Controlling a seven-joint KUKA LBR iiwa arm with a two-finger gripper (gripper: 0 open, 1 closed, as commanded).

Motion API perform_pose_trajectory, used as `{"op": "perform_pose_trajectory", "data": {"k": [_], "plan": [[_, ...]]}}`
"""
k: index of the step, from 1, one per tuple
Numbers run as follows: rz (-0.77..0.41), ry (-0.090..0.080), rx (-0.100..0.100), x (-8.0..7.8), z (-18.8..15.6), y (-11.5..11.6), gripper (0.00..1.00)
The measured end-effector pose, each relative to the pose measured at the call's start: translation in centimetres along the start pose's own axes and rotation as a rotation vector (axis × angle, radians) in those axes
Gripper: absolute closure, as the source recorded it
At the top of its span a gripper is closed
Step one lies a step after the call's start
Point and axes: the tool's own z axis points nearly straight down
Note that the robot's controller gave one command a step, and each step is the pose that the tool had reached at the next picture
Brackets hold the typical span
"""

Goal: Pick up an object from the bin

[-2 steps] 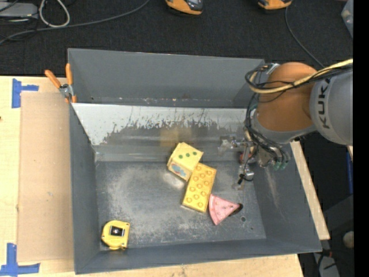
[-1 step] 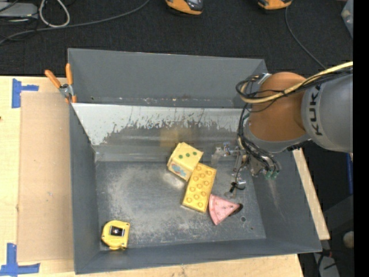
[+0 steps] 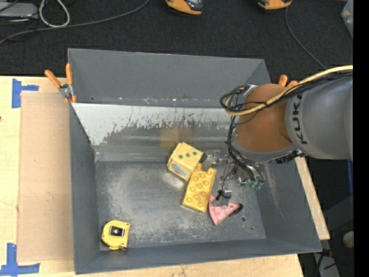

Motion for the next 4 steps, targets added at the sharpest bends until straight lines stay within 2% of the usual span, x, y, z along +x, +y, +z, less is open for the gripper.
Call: {"op": "perform_pose_trajectory", "data": {"k": [1, 2, 3, 4], "plan": [[-0.249, -0.004, 0.002, -0.9, 2.8, 2.6, 0.0], [-0.359, -0.006, 0.003, 0.7, 3.4, 4.1, 0.0], [-0.086, -0.008, -0.001, -1.9, 3.4, 2.0, 1.0], [-0.087, -0.008, 0.0, -1.9, 3.3, 2.0, 1.0]]}}
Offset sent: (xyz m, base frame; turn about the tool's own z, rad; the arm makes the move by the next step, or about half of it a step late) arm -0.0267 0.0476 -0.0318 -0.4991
